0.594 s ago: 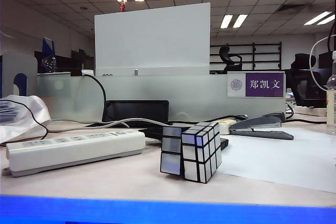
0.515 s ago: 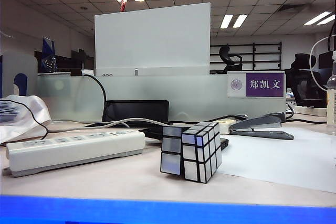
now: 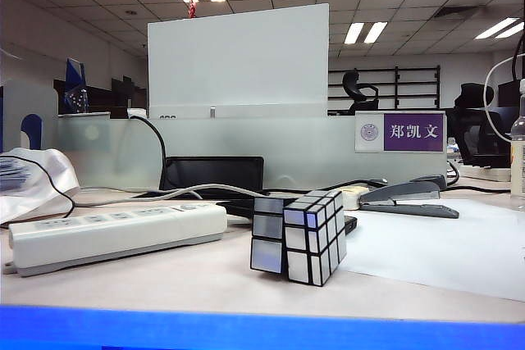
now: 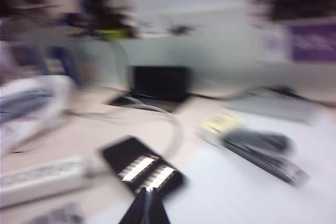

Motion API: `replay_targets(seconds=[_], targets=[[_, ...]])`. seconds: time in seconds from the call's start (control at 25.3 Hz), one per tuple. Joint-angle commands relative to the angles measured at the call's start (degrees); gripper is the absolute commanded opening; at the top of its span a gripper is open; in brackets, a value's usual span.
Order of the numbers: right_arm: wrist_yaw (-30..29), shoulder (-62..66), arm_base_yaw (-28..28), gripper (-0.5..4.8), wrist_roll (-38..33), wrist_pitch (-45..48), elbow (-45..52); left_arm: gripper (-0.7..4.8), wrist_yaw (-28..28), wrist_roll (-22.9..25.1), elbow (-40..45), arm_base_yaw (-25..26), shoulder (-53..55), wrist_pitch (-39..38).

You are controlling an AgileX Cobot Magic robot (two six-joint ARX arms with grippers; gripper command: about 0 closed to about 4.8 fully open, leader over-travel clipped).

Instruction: Press the button on the power strip.

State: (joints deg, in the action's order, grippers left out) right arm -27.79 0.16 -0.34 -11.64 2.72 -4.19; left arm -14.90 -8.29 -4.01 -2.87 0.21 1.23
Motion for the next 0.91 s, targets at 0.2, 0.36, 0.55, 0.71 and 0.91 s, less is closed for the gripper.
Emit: replay_targets(seconds=[0.2,0.36,0.55,0.71,0.91], targets=[[-12.37,8.09,0.02,0.00,-0.33,-4.07,-7.91,-0.05,-4.15,-0.52,-6.88,0.00,3.17,-8.37],[-22.27,23.63,0.09,0.00,0.02,-4.20,-10.34,-0.05,-7.02,0.96,-14.73,0.00,14.60,-8.83],[-26.99,37.68,2.58,0.00,3.74,-4.46,-16.85,-0.05,-7.91,8.63,-31.78,0.00,30.77,-17.20],[-20.04,40.44,9.57,0.00,10.47,-9.42,-22.38,-0.05,-8.28,15.45,-46.45,0.00,45.99,-33.55],[-15.39,40.59,15.21,0.00,12.15,-9.86,-24.24,-0.05,-9.68,18.51,-54.23,-0.81,61.77,-39.78]])
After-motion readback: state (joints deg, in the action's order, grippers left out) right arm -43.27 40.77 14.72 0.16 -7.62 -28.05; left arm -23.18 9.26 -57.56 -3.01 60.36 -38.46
